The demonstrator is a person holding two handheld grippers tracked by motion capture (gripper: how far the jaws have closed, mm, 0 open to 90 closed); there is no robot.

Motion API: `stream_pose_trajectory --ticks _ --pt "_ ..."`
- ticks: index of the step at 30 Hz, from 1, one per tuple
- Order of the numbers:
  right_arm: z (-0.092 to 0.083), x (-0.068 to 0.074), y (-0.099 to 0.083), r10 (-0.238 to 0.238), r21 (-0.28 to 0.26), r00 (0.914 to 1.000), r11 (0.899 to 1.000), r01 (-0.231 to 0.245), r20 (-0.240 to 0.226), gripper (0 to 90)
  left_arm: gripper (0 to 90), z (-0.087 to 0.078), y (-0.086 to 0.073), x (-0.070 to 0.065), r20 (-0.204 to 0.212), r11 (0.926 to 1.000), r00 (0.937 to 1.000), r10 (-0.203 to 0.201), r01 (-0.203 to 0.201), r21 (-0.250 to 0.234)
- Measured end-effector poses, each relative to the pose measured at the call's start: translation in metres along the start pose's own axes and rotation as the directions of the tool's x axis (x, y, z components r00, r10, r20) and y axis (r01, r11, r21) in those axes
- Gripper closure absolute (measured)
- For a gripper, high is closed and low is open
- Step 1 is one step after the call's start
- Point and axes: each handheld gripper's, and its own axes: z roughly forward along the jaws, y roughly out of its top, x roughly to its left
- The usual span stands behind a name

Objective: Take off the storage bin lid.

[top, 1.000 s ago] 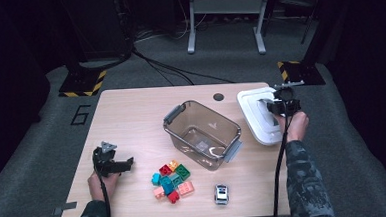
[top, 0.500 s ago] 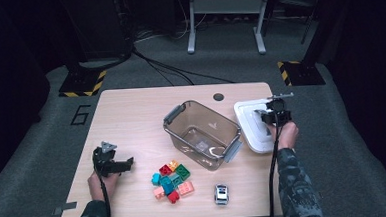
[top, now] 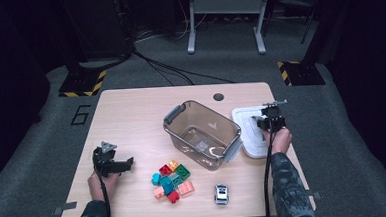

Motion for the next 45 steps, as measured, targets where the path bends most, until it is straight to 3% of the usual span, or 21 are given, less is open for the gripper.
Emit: stream_pose_trajectory --ticks 5,10,14,15,17,21,22,25,26,27,30,37,39,40,45 --pt "0.007 0.002 -0.003 -0.002 0.021 0.9999 1.000 0.002 0.013 67.3 3.4 0.000 0.000 0.000 0.002 1.0000 1.0000 0.005 -0.005 0.003" --pt "0.007 0.000 -0.004 -0.011 0.033 0.9998 0.999 0.011 -0.014 63.5 3.7 0.000 0.000 0.000 0.003 1.0000 1.0000 0.004 -0.004 0.002" --pt "-0.002 -0.005 -0.004 -0.008 0.016 0.9972 1.000 0.009 -0.074 48.9 4.1 0.000 0.000 0.000 0.005 1.0000 1.0000 0.006 -0.006 0.001" --pt "-0.002 -0.005 -0.004 -0.008 0.016 0.9972 1.000 0.009 -0.074 48.9 4.1 0.000 0.000 0.000 0.005 1.0000 1.0000 0.006 -0.006 0.001" --pt "-0.011 -0.008 -0.006 0.007 0.009 0.9934 1.000 -0.006 -0.115 37.9 4.2 0.000 0.000 0.000 0.004 1.0000 1.0000 0.002 -0.002 -0.002" --pt "-0.019 -0.010 -0.009 0.006 0.005 0.9905 1.000 -0.006 -0.138 29.7 4.3 0.000 0.000 0.000 0.004 1.0000 1.0000 0.002 -0.002 -0.002" --pt "-0.022 -0.011 -0.013 -0.008 0.018 0.9866 1.000 0.011 -0.163 22.5 4.4 0.000 0.000 0.000 0.004 1.0000 1.0000 0.003 -0.003 -0.002" --pt "-0.027 -0.011 -0.019 -0.003 0.022 0.9847 1.000 0.006 -0.174 18.8 4.6 0.000 0.000 0.000 0.005 1.0000 1.0000 0.004 -0.004 -0.002" --pt "-0.031 -0.012 -0.027 -0.020 0.007 0.9803 1.000 0.021 -0.196 14.8 4.6 0.000 0.000 0.000 0.004 1.0000 1.0000 0.004 -0.004 -0.003" --pt "-0.031 -0.012 -0.027 -0.020 0.007 0.9803 1.000 0.021 -0.196 14.8 4.6 0.000 0.000 0.000 0.004 1.0000 1.0000 0.004 -0.004 -0.003" --pt "-0.041 -0.013 -0.043 -0.061 -0.028 0.9694 0.998 0.056 -0.238 11.3 4.6 0.000 0.000 0.000 0.004 1.0000 1.0000 0.004 -0.004 -0.003" --pt "-0.059 -0.011 -0.064 -0.122 -0.059 0.9600 0.992 0.111 -0.252 4.0 4.8 0.000 0.000 0.000 0.001 1.0000 1.0000 0.004 -0.004 -0.003" --pt "-0.066 -0.007 -0.070 -0.121 -0.061 0.9584 0.992 0.109 -0.258 2.0 4.8 0.000 0.000 0.000 0.001 1.0000 1.0000 0.005 -0.005 -0.004" --pt "-0.071 -0.003 -0.076 -0.135 -0.070 0.9517 0.990 0.121 -0.276 1.0 4.8 0.000 0.000 0.000 0.000 1.0000 1.0000 0.006 -0.006 -0.005" --pt "-0.082 0.008 -0.087 -0.171 -0.081 0.9429 0.985 0.154 -0.286 0.0 4.8 0.000 0.000 0.000 0.001 1.0000 1.0000 0.004 -0.004 -0.004"
